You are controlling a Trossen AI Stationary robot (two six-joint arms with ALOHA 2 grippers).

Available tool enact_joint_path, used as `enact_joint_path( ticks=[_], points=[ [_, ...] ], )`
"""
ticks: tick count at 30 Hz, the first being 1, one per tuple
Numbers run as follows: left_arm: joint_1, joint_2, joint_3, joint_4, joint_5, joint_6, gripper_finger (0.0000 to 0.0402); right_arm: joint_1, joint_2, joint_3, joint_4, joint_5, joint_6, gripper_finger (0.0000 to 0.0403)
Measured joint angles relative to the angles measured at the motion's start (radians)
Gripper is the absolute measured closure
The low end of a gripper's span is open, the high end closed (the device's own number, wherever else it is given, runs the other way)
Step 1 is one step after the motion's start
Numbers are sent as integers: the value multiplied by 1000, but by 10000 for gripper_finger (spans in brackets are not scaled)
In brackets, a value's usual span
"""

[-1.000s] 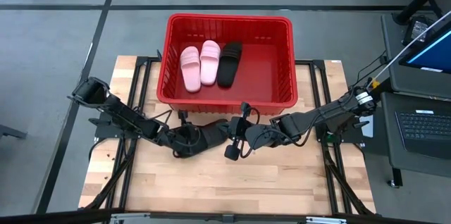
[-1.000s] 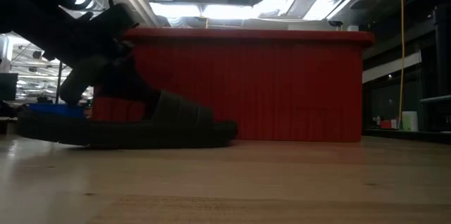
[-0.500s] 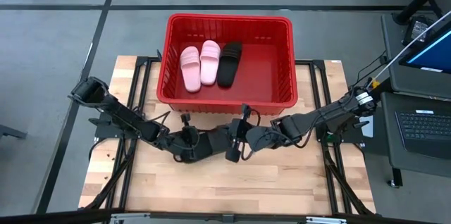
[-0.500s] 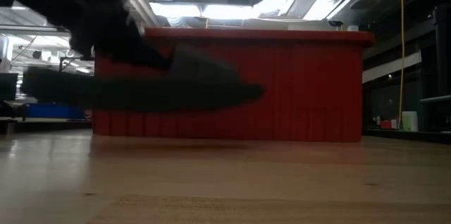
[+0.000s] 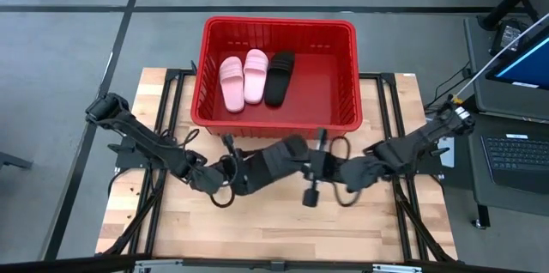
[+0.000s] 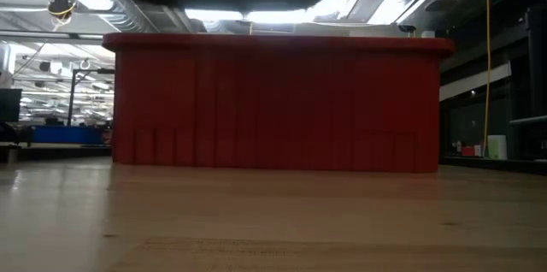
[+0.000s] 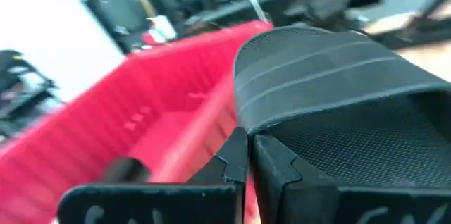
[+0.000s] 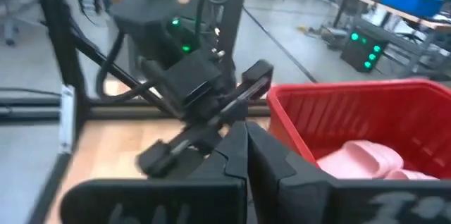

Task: Pick and place slides into bin
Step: Put the black slide into the red bin

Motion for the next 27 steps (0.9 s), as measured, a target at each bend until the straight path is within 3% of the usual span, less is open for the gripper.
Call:
enact_joint_path(
  ticks=[3, 8, 11, 21, 27],
  points=[
    [4, 0, 79, -37, -92, 65, 398, 32, -32, 0, 7, 31, -13, 397],
    [34, -2, 161, -32, -381, 166, 398, 74, -38, 0, 52, 172, -149, 397],
    [57, -2, 190, -30, -481, 201, 398, 77, -29, 0, 123, 238, -189, 397],
    [119, -2, 196, -20, -482, 160, 398, 28, -3, 0, 233, 250, -296, 391],
    [130, -2, 196, -20, -461, 173, 398, -16, 42, 0, 273, 249, -322, 335]
  ],
)
